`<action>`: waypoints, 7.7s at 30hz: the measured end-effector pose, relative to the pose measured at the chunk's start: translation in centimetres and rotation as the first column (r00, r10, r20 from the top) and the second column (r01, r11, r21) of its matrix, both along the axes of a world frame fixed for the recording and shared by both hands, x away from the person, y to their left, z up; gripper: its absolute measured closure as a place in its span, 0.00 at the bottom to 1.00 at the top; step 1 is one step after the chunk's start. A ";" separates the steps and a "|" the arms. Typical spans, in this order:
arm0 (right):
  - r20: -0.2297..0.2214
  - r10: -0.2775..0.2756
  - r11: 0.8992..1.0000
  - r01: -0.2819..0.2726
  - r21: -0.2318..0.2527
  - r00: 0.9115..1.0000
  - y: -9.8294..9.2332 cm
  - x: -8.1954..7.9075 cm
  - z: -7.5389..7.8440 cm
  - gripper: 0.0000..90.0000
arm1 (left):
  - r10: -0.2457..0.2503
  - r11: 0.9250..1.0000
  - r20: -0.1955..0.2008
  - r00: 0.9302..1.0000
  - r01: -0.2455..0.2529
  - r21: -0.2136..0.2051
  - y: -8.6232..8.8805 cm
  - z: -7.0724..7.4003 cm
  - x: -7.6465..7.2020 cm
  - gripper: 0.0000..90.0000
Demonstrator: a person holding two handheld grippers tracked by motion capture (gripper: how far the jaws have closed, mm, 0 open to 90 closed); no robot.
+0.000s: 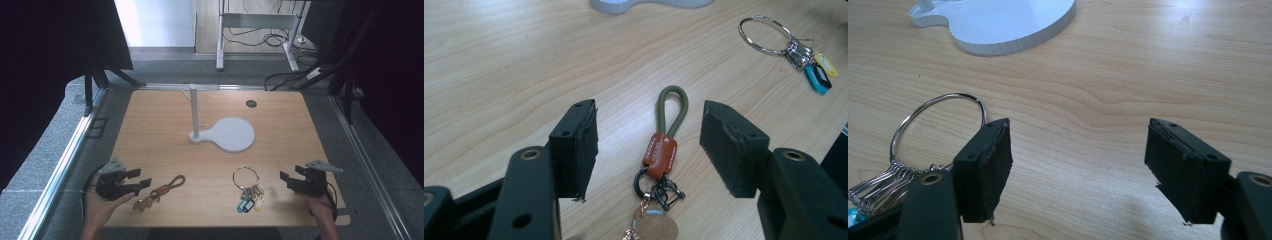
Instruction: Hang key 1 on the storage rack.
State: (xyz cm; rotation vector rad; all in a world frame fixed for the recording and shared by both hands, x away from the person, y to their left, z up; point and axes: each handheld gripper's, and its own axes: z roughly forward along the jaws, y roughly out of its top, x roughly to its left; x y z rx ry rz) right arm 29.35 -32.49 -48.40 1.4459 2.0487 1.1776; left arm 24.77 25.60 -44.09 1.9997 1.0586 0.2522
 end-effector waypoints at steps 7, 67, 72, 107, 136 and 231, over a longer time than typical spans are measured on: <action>0.004 0.004 1.000 -0.004 0.014 1.000 -0.4 0.1 0.1 0.32 | -0.037 0.999 -0.007 0.999 0.037 0.010 -0.2 1.1 -0.1 0.44; 0.011 0.046 0.997 -0.046 -0.062 0.999 1.2 -0.3 0.8 0.35 | -0.161 0.863 -0.316 0.935 0.289 0.414 -7.2 -1.9 4.0 0.50; 0.007 0.052 0.996 -0.051 -0.072 0.999 1.4 -0.3 0.7 0.35 | -0.153 0.848 -0.337 0.929 0.299 0.438 -7.8 -2.7 4.4 0.51; 0.012 0.056 0.991 -0.054 -0.127 0.998 1.5 -0.6 0.6 0.36 | -0.177 0.814 -0.384 0.906 0.354 0.460 -8.6 -3.9 5.2 0.74; -0.006 0.041 0.990 -0.041 -0.133 0.999 1.2 -0.4 -0.1 0.36 | -0.202 0.922 -0.165 0.965 0.245 0.302 -4.8 3.5 5.6 0.74; -0.029 0.037 0.988 -0.041 -0.149 0.999 1.4 0.2 -1.1 0.36 | -0.127 0.973 -0.125 0.984 0.148 0.175 -5.1 12.5 16.3 0.74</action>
